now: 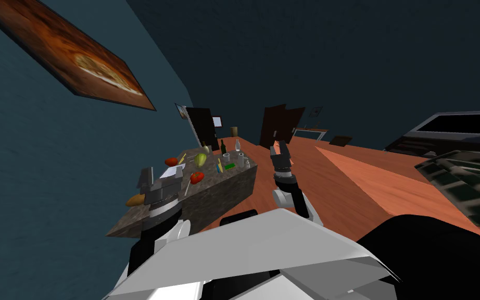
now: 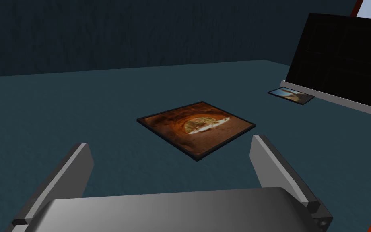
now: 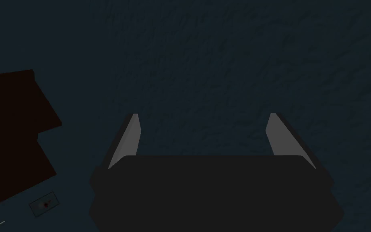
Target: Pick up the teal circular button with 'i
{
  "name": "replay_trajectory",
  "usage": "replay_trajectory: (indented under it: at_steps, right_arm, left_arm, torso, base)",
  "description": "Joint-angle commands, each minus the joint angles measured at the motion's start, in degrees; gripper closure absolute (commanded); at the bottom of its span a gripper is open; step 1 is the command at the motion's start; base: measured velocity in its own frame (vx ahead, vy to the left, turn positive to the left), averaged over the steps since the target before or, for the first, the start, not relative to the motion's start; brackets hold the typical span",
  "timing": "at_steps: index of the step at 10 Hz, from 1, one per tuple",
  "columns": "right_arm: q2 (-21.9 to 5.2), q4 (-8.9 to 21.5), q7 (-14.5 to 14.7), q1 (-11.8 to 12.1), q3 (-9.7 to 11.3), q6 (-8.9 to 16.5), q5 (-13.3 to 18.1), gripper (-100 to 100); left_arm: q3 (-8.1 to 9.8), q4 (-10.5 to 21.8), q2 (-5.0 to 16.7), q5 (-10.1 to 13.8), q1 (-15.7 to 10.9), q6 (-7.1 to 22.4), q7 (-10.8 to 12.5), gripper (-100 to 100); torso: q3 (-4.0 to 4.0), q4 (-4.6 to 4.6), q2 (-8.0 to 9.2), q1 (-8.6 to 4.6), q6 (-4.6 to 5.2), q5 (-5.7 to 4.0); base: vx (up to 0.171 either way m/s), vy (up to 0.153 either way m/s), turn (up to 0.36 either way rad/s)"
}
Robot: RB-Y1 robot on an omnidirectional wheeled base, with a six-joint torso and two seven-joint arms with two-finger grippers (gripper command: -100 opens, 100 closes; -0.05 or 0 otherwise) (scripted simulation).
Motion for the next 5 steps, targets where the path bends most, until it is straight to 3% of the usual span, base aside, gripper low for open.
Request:
replay_trajectory:
  at_steps: [1, 5]
  right_arm:
    - [0.0, 0.0, 0.0, 0.0, 0.0, 0.0, 0.0, 0]
    - [0.0, 0.0, 0.0, 0.0, 0.0, 0.0, 0.0, 0]
  left_arm:
    - [0.46, 1.2, 2.0, 1.1, -1.2, 2.1, 1.3, -100]
    - [1.53, 4.1, 4.5, 3.7, -4.0, 7.0, 4.4, -100]
  torso:
    - [0.0, 0.0, 0.0, 0.0, 0.0, 0.0]
    - [-0.02, -0.01, -0.04, -0.37, 0.01, -0.09]
  base:
    - [-0.007, -0.051, 0.057]
    - [0.005, -0.108, 0.06]
